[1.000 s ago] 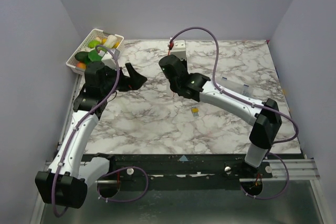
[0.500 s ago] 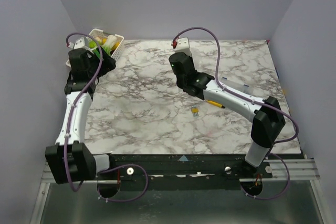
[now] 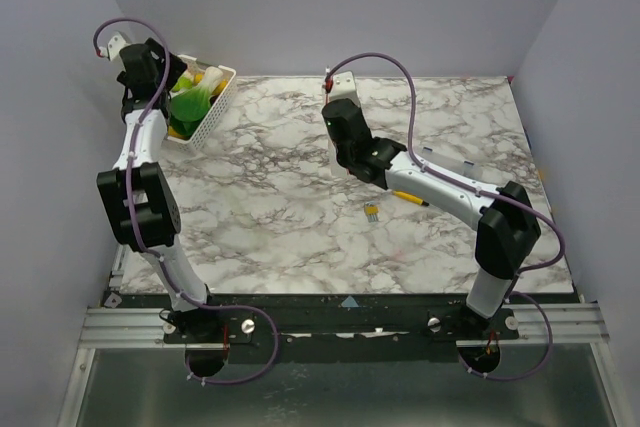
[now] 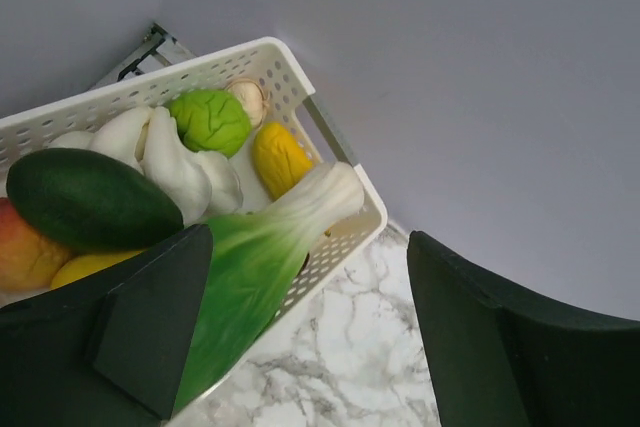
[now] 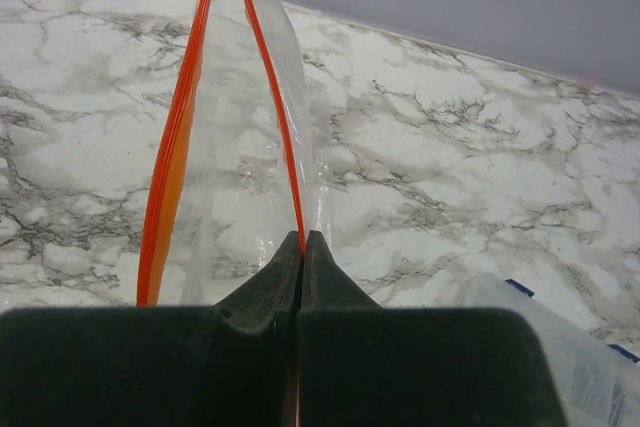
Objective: Place the food in the zip-top bag and seal the zipper
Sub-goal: Move the bin to the center of the board.
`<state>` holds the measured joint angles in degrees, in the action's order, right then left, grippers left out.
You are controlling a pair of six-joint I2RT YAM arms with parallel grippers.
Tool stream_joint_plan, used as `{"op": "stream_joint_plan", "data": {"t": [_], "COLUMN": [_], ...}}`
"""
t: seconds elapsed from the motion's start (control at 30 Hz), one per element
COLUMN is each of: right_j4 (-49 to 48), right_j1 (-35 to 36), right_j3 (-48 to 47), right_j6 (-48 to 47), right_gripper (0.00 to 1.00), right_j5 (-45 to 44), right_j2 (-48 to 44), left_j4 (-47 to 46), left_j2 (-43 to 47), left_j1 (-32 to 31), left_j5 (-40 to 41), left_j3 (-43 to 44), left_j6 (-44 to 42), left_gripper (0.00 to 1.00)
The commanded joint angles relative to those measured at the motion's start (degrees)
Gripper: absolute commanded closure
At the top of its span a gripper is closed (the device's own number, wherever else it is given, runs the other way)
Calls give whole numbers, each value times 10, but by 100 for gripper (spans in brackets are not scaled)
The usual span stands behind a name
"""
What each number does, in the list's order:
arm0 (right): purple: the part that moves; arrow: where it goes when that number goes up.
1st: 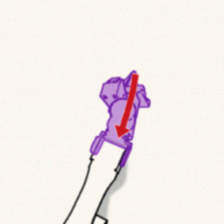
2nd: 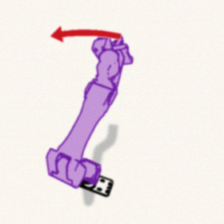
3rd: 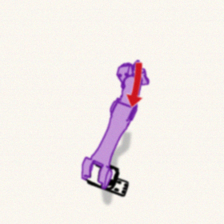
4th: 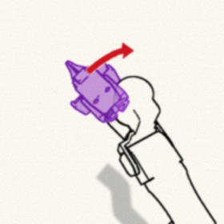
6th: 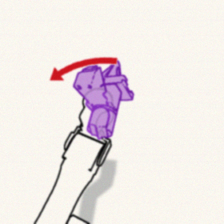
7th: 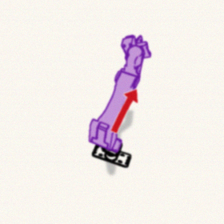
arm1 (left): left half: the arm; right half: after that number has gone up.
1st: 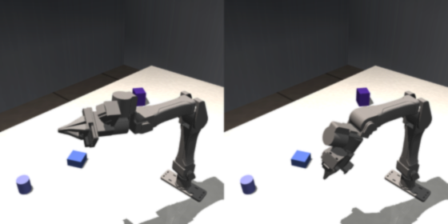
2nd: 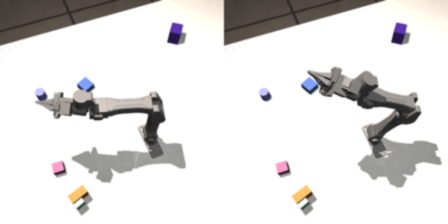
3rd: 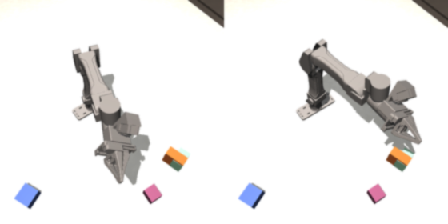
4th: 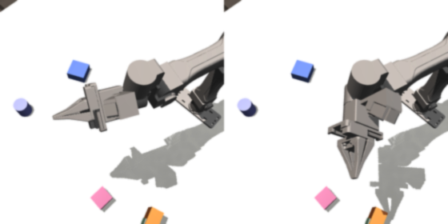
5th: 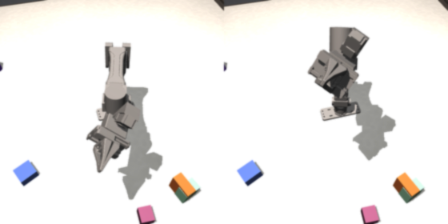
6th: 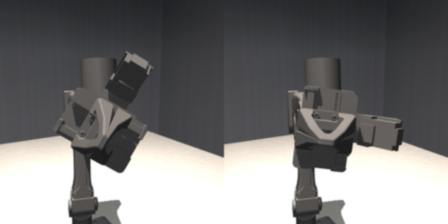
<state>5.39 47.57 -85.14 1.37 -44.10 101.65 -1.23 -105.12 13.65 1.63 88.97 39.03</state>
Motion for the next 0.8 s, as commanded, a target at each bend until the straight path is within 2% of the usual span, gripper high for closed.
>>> {"op": "stream_joint_plan", "data": {"t": [0.0,0.17,0.27,0.57,0.77], "right_j4": [-25,-27,-32,-36,-39], "right_j1": [-5,-7,-7,-7,-7], "right_j3": [12,16,24,35,37], "right_j6": [-8,-8,-8,-7,-8], "right_gripper": [99,99,99,99,99], "right_j5": [19,21,30,46,50], "right_j2": [7,15,12,1,4], "left_j4": [41,19,76,154,239], "left_j2": [-60,-56,-66,-111,-132], "left_j1": [3,5,4,16,17], "left_j5": [85,140,158,104,103], "left_j3": [64,6,16,28,58], "left_j6": [107,152,168,254,292], "left_gripper": [19,17,12,7,4]}}
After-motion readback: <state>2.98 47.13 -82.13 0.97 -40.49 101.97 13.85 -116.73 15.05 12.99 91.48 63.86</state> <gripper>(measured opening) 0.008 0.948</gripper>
